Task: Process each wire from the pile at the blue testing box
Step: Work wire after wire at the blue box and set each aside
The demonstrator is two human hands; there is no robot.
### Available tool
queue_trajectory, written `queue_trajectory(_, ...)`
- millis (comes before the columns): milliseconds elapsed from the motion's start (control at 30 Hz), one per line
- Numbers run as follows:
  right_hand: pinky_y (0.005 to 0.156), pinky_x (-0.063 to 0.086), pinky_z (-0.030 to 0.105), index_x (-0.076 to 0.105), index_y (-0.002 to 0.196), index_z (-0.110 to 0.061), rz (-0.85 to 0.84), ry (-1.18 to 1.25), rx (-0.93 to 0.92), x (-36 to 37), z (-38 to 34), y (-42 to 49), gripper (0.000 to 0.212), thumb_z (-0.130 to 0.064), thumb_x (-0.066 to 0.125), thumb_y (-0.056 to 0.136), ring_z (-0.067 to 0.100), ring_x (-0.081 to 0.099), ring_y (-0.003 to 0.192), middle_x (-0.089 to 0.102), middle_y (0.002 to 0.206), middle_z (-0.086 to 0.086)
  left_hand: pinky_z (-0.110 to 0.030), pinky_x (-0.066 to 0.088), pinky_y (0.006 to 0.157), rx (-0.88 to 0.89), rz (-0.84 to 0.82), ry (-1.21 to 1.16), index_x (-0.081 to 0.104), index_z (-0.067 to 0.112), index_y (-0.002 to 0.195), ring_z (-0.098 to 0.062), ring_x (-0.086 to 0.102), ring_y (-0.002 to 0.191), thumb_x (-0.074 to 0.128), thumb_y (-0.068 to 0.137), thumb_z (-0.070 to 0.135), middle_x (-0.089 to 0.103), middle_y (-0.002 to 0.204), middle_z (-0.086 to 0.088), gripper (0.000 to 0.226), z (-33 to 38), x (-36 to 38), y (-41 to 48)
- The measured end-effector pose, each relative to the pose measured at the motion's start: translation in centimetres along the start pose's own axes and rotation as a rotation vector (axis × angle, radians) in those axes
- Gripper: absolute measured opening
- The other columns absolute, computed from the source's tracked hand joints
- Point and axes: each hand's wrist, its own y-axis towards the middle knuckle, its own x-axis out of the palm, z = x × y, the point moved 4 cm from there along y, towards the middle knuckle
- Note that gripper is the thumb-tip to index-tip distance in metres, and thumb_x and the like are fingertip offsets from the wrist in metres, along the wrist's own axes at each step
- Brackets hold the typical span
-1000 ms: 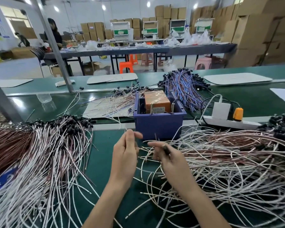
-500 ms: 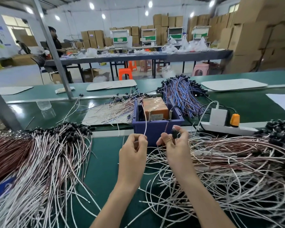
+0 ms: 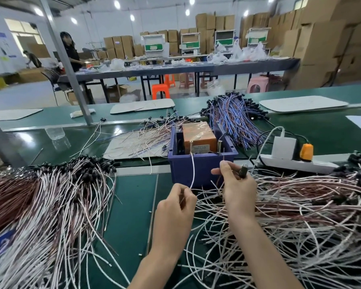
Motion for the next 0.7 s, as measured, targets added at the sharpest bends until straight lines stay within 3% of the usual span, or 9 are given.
queue_trajectory(200, 0.043, 0.036, 0.014, 0.072, 0.098, -0.022, -0.043, -0.045, 0.0, 0.48, 0.46, 0.26, 0.01, -0.029, 0.066, 0.098, -0.001, 0.044, 0.04, 0.077, 0.077, -0.009, -0.026, 0.038, 0.048, 0.026, 0.001, 0.038, 0.053, 0.028, 0.079, -0.01, 0.046, 0.049, 0.045, 0.097, 0.038, 0.055, 0.06, 0.01, 0.022, 0.22, 0.01, -0.2)
queue_trajectory(400, 0.038, 0.033, 0.013, 0.071, 0.099, -0.022, -0.057, -0.005, 0.037, 0.51, 0.56, 0.39, 0.008, -0.028, 0.066, 0.098, 0.001, 0.037, 0.037, 0.078, 0.079, -0.005, -0.035, 0.042, 0.052, -0.02, 0.029, 0.036, 0.053, 0.027, 0.08, -0.011, 0.046, 0.05, 0.045, 0.099, 0.036, 0.056, 0.059, 0.011, 0.023, -0.06, -0.24, -0.07)
queue_trajectory(533, 0.038, 0.033, 0.013, 0.071, 0.099, -0.023, -0.064, -0.014, 0.037, 0.56, 0.49, 0.31, 0.008, -0.029, 0.066, 0.098, 0.002, 0.04, 0.037, 0.078, 0.079, -0.006, -0.03, 0.04, 0.051, -0.055, 0.036, 0.021, 0.055, 0.028, 0.08, -0.01, 0.046, 0.049, 0.046, 0.1, 0.033, 0.058, 0.059, 0.013, 0.023, -0.34, -0.31, -0.05)
queue_trajectory(700, 0.037, 0.032, 0.014, 0.072, 0.096, -0.022, -0.061, -0.016, 0.039, 0.51, 0.37, 0.27, 0.009, -0.029, 0.066, 0.097, 0.002, 0.035, 0.036, 0.078, 0.078, -0.006, -0.035, 0.042, 0.053, -0.05, 0.024, 0.037, 0.055, 0.028, 0.081, -0.011, 0.047, 0.05, 0.047, 0.1, 0.035, 0.058, 0.061, 0.012, 0.021, -0.39, -0.25, -0.02)
